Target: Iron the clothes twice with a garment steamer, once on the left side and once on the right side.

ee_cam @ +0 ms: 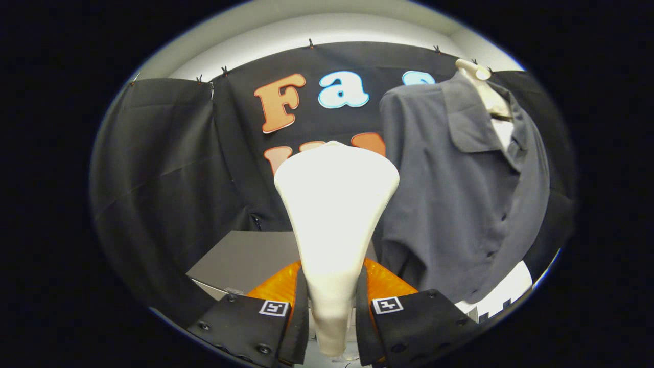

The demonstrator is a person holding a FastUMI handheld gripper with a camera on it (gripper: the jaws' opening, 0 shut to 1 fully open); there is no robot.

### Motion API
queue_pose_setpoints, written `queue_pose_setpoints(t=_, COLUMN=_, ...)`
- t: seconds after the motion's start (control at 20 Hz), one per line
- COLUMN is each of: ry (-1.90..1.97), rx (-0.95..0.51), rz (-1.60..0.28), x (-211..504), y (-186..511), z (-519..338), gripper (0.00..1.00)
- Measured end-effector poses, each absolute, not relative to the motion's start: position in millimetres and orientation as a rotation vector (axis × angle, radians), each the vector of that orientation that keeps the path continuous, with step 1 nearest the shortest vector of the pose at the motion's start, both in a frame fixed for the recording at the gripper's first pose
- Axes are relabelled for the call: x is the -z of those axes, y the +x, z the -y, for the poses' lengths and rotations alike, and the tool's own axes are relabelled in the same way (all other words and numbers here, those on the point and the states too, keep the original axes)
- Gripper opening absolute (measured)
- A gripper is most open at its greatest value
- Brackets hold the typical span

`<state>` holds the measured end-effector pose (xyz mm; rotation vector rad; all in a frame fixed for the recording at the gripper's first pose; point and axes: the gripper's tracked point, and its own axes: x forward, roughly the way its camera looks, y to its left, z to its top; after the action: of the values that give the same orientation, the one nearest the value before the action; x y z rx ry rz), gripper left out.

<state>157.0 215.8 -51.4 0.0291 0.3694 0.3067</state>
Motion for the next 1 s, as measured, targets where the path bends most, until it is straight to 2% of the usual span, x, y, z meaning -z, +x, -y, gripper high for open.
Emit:
queue_pose_setpoints(t=0.45, ry=0.025, rx=-0.177, rz=-0.272, x=10.9, y=154.9, z=-100.4, gripper=0.45)
queue_pose_setpoints(t=1.0, ry=0.022, rx=-0.208, rz=-0.290, x=23.1, y=232.5, z=-47.4, gripper=0.45)
